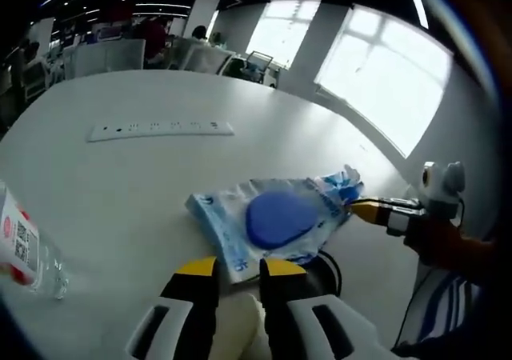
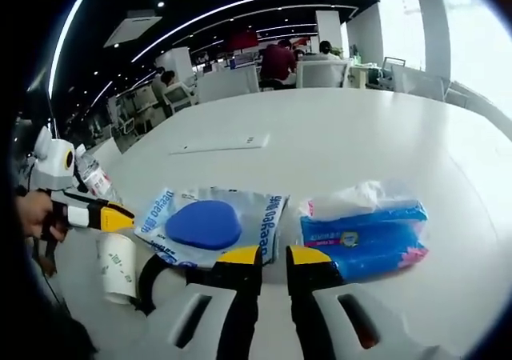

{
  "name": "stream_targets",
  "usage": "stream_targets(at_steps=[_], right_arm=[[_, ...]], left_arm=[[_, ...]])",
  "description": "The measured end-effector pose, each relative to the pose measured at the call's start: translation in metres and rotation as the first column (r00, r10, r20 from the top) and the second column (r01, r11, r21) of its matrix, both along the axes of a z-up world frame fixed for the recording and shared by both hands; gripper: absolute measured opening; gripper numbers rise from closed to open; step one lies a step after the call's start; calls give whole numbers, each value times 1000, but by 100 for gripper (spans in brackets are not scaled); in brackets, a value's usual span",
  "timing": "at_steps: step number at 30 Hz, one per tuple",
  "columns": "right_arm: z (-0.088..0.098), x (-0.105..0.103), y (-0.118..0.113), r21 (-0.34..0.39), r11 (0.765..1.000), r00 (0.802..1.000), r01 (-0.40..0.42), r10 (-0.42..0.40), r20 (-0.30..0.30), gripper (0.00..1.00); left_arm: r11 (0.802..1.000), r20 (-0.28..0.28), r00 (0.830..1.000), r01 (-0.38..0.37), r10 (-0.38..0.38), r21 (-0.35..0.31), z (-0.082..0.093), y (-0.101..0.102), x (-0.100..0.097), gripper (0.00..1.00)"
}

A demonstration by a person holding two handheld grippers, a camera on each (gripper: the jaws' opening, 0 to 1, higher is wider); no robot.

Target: Arrange the tabletop items into an orderly group along one side of the table until the central work area is clear of visible clutter.

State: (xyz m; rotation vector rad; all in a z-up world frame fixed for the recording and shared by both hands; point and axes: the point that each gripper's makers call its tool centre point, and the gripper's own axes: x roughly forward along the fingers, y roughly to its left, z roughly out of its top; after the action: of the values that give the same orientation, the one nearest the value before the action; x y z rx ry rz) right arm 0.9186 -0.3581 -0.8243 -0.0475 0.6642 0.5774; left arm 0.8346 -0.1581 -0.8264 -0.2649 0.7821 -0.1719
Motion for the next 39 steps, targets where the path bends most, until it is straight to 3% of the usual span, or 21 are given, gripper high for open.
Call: stream_targets(at_steps=[14, 24, 35, 39], right_arm=[[24, -16, -6, 18, 1000, 999, -22, 21, 33, 30], [36, -35, -3, -18, 992, 991, -124, 124, 47, 49], [57, -52, -4, -2, 985, 982, -175, 175, 66, 68], [56, -57, -5, 2, 982, 980, -190, 190, 61, 75]], left_arm=[[1000, 58, 998, 14, -14, 6, 26, 5, -14, 34], [999, 113, 993, 38, -41, 27, 40, 11, -31, 47], [998, 181, 981, 65, -69, 24, 59, 15, -64, 59], [997, 202, 977, 64, -73, 50, 67, 19, -73, 63]])
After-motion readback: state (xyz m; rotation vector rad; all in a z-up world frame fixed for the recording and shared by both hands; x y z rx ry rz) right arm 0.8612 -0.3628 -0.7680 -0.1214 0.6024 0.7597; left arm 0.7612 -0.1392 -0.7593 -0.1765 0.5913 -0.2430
